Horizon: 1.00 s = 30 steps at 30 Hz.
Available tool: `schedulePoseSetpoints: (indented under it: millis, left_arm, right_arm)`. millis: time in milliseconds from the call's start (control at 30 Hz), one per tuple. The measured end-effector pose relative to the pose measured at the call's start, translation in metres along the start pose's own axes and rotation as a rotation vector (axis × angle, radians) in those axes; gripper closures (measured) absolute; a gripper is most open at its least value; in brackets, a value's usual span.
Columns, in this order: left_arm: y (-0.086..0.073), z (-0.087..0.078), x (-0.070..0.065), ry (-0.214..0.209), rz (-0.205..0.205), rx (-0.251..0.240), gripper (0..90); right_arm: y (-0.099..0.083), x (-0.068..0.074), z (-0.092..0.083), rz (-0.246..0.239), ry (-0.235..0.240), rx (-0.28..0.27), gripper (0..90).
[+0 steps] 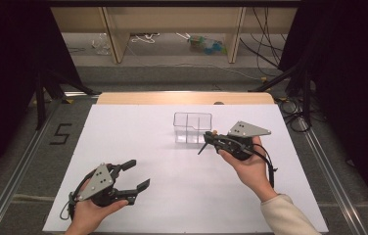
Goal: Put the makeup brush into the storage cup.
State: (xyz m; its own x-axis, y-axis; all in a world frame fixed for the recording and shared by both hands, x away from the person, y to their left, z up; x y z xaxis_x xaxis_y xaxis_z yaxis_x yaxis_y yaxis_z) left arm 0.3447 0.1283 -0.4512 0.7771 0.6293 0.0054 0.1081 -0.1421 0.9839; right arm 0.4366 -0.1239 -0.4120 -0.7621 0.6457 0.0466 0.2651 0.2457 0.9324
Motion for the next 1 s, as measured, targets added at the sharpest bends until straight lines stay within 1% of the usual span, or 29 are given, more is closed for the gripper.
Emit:
schedulePoseSetpoints:
  millis: [233, 300, 433, 467, 533, 800, 1000]
  left_arm:
    - [0.0, 0.0, 0.0, 0.001, 0.004, 0.001, 24.5]
    - [0.0, 0.0, 0.0, 0.001, 0.001, 0.001, 24.5]
    - [0.0, 0.0, 0.0, 0.001, 0.001, 0.002, 24.5]
    - [0.0, 0.0, 0.0, -0.001, 0.006, 0.003, 24.5]
    - [0.0, 0.0, 0.0, 0.0, 0.004, 0.003, 24.5]
    - [0.0, 0.0, 0.0, 0.001, 0.004, 0.002, 24.5]
    - [0.0, 0.0, 0.0, 0.001, 0.006, 0.002, 24.5]
  right_arm:
    - [0.001, -0.003, 0.0, 0.007, 0.0, -0.004, 84.0]
    - [0.002, -0.004, 0.0, 0.007, -0.014, -0.008, 84.0]
    - [0.002, -0.005, 0.0, 0.007, -0.017, -0.005, 84.0]
    - [0.003, -0.006, 0.0, 0.005, -0.017, -0.007, 84.0]
    - [0.004, -0.007, 0.001, 0.009, -0.02, -0.013, 84.0]
    - [0.008, -0.008, 0.002, 0.01, -0.012, -0.017, 84.0]
    - [0.01, -0.009, 0.003, 0.008, -0.019, -0.021, 84.0]
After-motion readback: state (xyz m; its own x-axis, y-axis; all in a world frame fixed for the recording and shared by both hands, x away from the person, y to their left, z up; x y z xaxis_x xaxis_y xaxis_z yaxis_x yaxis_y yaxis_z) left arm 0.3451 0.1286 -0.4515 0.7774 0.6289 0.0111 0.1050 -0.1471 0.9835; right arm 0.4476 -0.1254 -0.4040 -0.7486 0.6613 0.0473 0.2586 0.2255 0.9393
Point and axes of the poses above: each handheld gripper's, and its own axes: z roughly forward along the jaws, y roughly out of its top, x roughly to its left, the point moved 8 cm from there along z, roughly forward along the jaws, and after that the axes turned 1 degree about x, right-handed, at the moved point
